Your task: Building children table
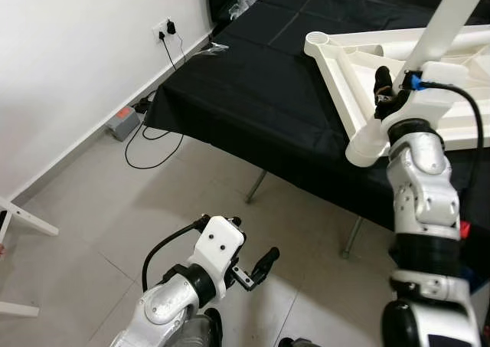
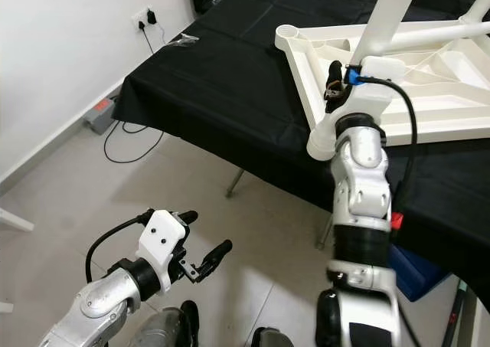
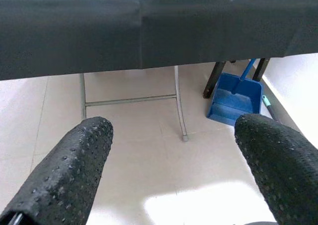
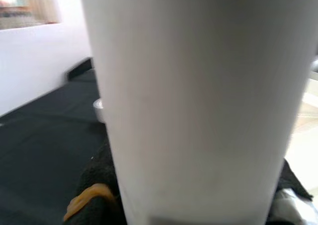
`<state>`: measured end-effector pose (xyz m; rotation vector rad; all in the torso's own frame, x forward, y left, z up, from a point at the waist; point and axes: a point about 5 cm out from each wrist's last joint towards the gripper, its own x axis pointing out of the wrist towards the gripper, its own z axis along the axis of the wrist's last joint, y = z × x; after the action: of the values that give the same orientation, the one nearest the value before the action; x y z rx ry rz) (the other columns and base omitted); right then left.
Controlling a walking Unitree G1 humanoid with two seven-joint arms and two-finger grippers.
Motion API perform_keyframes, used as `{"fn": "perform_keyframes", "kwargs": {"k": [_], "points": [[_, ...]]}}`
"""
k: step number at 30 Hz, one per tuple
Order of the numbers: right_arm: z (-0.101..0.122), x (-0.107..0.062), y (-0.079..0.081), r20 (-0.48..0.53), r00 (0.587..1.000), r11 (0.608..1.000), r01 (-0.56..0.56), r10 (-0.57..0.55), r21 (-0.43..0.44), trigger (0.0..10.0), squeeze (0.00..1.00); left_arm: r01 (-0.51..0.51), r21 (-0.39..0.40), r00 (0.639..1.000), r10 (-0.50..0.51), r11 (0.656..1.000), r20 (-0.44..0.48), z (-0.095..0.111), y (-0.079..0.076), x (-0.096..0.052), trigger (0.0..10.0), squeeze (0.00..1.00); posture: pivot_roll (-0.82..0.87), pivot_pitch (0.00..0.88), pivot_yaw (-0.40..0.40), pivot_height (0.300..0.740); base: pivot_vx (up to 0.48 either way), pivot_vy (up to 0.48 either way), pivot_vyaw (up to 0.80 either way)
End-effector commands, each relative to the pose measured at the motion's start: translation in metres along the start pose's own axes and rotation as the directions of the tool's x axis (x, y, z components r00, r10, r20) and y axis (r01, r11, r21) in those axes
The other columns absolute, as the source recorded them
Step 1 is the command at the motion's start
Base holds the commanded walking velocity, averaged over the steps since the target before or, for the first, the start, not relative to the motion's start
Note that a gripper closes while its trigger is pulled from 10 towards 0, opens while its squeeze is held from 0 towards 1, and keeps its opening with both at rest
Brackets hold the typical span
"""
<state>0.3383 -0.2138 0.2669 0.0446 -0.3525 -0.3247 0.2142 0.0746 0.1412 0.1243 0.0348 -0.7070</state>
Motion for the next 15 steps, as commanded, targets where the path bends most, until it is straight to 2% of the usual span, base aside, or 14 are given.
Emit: {"fn": "perform_keyframes", "kwargs": {"k": [1, 3, 4, 5, 7, 12, 13, 14, 15], "points": [[-0.011, -0.011, -0.004, -0.07, 0.987, 0.989, 0.143, -0.145, -0.031, 0.0, 0.0, 0.002, 0.008, 1.0, -0.001, 1.0, -0.03, -0.007, -0.001, -0.001, 10.0, 0.0, 0.17, 0.205, -0.005, 0.74, 0.0, 0.0, 0.0], [-0.015, -0.02, 0.007, -0.119, 0.953, 0.961, 0.277, -0.277, -0.019, 0.0, 0.0, -0.002, 0.012, 1.0, 0.002, 1.0, -0.029, -0.008, -0.001, 0.0, 10.0, 0.0, 0.17, 0.207, -0.005, 0.74, 0.0, 0.0, 0.0], [-0.017, -0.022, 0.012, -0.14, 0.943, 0.952, 0.305, -0.303, -0.007, 0.0, 0.0, -0.004, 0.012, 1.0, 0.004, 1.0, -0.028, -0.008, 0.0, 0.0, 10.0, 0.0, 0.17, 0.207, -0.005, 0.74, 0.0, 0.0, 0.0], [-0.017, -0.022, 0.012, -0.14, 0.943, 0.952, 0.305, -0.303, -0.007, 0.0, 0.0, -0.004, 0.012, 1.0, 0.004, 1.0, -0.028, -0.008, 0.0, 0.0, 10.0, 0.0, 0.17, 0.207, -0.005, 0.74, 0.0, 0.0, 0.0], [-0.02, -0.025, 0.026, -0.173, 0.93, 0.944, 0.329, -0.323, 0.008, 0.0, 0.0, -0.004, 0.012, 1.0, 0.004, 1.0, -0.029, -0.008, -0.001, 0.0, 10.0, 0.0, 0.17, 0.206, -0.007, 0.74, 0.0, 0.0, 0.0], [-0.022, -0.026, 0.039, -0.206, 0.93, 0.949, 0.315, -0.303, 0.029, 0.0, 0.0, -0.004, 0.012, 1.0, 0.004, 1.0, -0.028, -0.008, -0.001, 0.0, 10.0, 0.0, 0.17, 0.208, -0.008, 0.74, 0.0, 0.0, 0.0], [-0.021, -0.025, 0.05, -0.217, 0.951, 0.967, 0.244, -0.223, 0.078, 10.0, 0.0, -0.003, 0.011, 1.0, 0.003, 1.0, -0.029, -0.009, -0.001, 0.001, 10.0, 0.0, 0.17, 0.207, -0.013, 0.74, 0.0, 0.0, 0.0], [-0.021, -0.025, 0.05, -0.217, 0.951, 0.967, 0.244, -0.223, 0.078, 10.0, 0.0, -0.003, 0.011, 1.0, 0.003, 1.0, -0.029, -0.009, -0.001, 0.001, 10.0, 0.0, 0.17, 0.207, -0.013, 0.74, 0.0, 0.0, 0.0], [-0.019, -0.023, 0.055, -0.202, 0.965, 0.979, 0.185, -0.165, 0.085, 10.0, 0.0, -0.002, 0.01, 1.0, 0.002, 1.0, -0.029, -0.009, -0.002, 0.001, 10.0, 0.0, 0.17, 0.207, -0.013, 0.74, 0.0, 0.0, 0.0]]}}
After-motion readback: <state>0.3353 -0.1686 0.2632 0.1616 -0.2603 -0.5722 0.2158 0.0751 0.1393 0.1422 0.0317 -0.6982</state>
